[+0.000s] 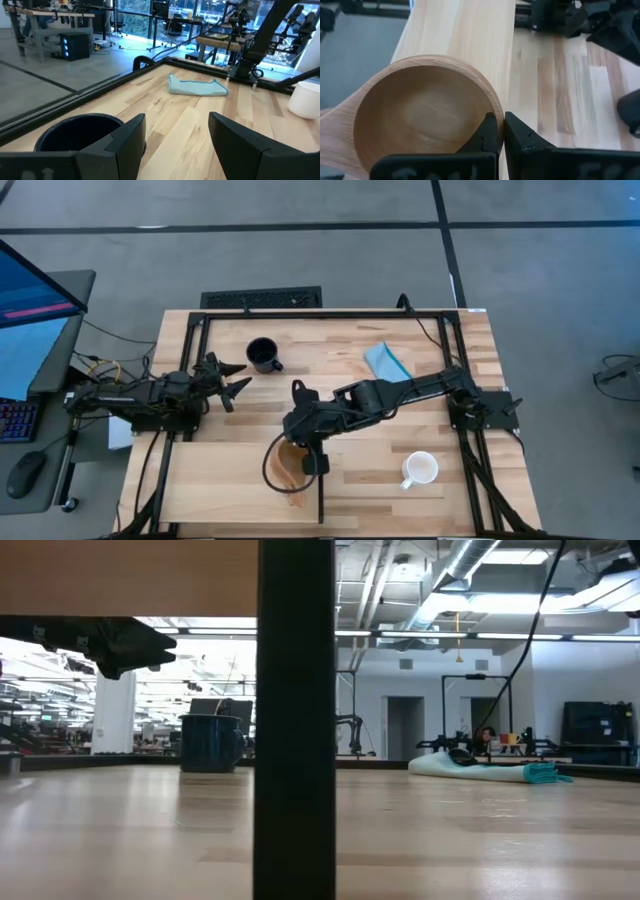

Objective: Stack small to large cups/mugs on shelf
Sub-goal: Put the brown mug on the shelf

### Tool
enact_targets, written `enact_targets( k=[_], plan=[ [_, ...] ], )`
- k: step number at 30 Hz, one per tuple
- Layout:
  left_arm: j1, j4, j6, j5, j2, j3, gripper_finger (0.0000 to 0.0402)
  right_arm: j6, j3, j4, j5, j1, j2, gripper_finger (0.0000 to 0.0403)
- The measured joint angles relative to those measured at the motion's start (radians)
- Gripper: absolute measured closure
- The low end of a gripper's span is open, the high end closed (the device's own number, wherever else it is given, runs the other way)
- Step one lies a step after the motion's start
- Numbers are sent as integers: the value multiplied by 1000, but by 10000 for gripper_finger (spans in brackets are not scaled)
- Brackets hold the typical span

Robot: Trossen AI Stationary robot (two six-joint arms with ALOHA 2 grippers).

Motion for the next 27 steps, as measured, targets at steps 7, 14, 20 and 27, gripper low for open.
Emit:
enact_targets(
  k=[7, 14, 20, 27],
  plan=[
    [0, 1, -6, -1, 44, 0, 193, 99, -2, -79, -19, 2, 2, 384],
    [0, 3, -7, 1, 47, 0, 193, 149, -2, -112, -19, 2, 2, 384],
    [0, 15, -66, 18, 48, -1, 193, 150, -2, -111, -20, 1, 2, 384],
    [0, 20, -52, 19, 48, -2, 193, 153, -3, -96, -61, -14, 45, 384]
  ],
)
